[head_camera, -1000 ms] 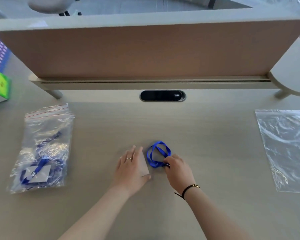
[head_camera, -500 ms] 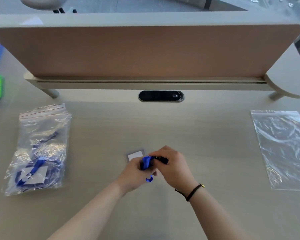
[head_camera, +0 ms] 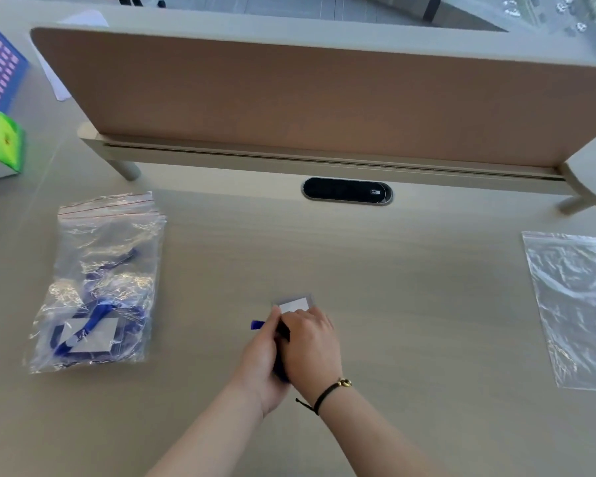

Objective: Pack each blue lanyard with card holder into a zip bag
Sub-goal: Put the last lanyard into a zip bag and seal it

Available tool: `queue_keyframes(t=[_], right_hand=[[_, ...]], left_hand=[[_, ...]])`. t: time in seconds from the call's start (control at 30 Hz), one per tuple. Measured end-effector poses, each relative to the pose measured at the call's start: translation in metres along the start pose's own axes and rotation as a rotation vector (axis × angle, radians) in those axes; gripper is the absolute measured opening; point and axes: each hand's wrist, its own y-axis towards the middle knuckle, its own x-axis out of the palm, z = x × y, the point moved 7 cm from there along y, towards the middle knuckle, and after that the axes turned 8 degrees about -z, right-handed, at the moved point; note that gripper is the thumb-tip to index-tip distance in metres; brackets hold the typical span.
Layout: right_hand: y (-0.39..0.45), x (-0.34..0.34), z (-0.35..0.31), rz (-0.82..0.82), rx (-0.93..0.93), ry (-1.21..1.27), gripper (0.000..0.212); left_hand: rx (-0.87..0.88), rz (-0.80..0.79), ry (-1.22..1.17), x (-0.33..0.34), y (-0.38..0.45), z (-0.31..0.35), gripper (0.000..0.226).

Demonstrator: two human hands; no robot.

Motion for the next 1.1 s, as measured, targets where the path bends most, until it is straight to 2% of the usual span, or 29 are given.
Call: queue_keyframes(t=[0.07, 0.13, 0.2, 0.27, 0.37, 0.43, 0.53, 0.63, 0.7, 0.73, 0.87, 1.0, 1.1], right_hand=[[-0.002, 0.009, -0.005, -0.188, 0.023, 0.151, 0.014], [-0.005, 0.011, 0.000, -0.351, 0.141, 0.501, 0.012], [-0.005, 0.005, 0.019, -0.285, 0.256, 0.639, 0.010], [-0.003, 0.002, 0.045, -0.172, 0.393, 0.466, 0.029], [-0.006, 0.016, 0.067, -0.177, 0.595, 0.194, 0.061], [-0.006, 0.025, 0.065, -0.175, 0.619, 0.060, 0.074], [-0.002, 0.033, 0.061, -0.157, 0.642, -0.031, 0.074], [0.000, 0.033, 0.064, -0.207, 0.709, -0.046, 0.075], [0.000, 0.029, 0.064, -0.201, 0.707, -0.009, 0.066], [-0.001, 0.027, 0.065, -0.190, 0.698, 0.068, 0.057], [-0.007, 0.015, 0.064, -0.158, 0.600, 0.589, 0.023], [-0.024, -0.021, 0.051, -0.041, 0.546, 1.078, 0.018], [-0.042, -0.037, 0.025, -0.135, 0.478, 1.256, 0.019]], left_hand=[[0.006, 0.053, 0.090, -0.012, 0.003, 0.008, 0.033], [0.003, 0.120, 0.214, -0.025, 0.004, 0.018, 0.034], [-0.003, 0.116, 0.183, -0.032, 0.004, 0.024, 0.027], [0.013, 0.126, 0.110, -0.041, 0.008, 0.028, 0.015], [0.080, 0.132, 0.090, -0.053, 0.014, 0.031, 0.010], [0.117, 0.157, 0.111, -0.058, 0.015, 0.032, 0.008], [0.173, 0.209, 0.160, -0.068, 0.013, 0.033, 0.005], [0.163, 0.171, 0.098, -0.070, 0.009, 0.031, 0.004], [0.128, 0.135, 0.037, -0.070, 0.006, 0.030, 0.005], [0.110, 0.122, 0.023, -0.069, 0.003, 0.031, 0.006], [0.049, 0.051, -0.003, -0.070, -0.001, 0.035, 0.039], [0.078, -0.034, -0.054, -0.060, -0.005, 0.041, 0.023], [0.044, -0.148, -0.013, -0.036, -0.019, 0.037, 0.021]])
